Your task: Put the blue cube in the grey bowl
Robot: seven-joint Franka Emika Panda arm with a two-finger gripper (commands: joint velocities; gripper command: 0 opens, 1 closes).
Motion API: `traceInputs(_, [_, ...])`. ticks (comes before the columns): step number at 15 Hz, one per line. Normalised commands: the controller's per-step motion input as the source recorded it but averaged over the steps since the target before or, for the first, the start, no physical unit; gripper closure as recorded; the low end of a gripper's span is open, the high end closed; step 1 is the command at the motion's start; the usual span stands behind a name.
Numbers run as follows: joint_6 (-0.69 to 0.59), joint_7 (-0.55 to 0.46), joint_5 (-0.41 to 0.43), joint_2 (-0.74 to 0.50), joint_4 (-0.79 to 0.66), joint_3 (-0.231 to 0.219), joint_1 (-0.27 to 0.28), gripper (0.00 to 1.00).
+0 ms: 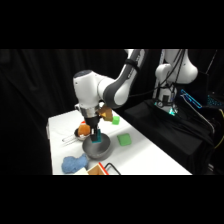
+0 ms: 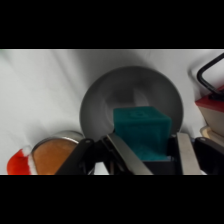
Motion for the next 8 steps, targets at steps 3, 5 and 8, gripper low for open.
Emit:
traceInputs(3, [0.23, -0.09, 0.079, 0.15, 0.09, -0.019, 0.018, 0.74])
traceInputs(5, [0.19, -0.09, 0.079, 0.13, 0.08, -0.026, 0.034, 0.30])
traceInputs(8, [0.12, -0.09, 0.067, 0.05, 0.05, -0.042, 0.049, 0.09])
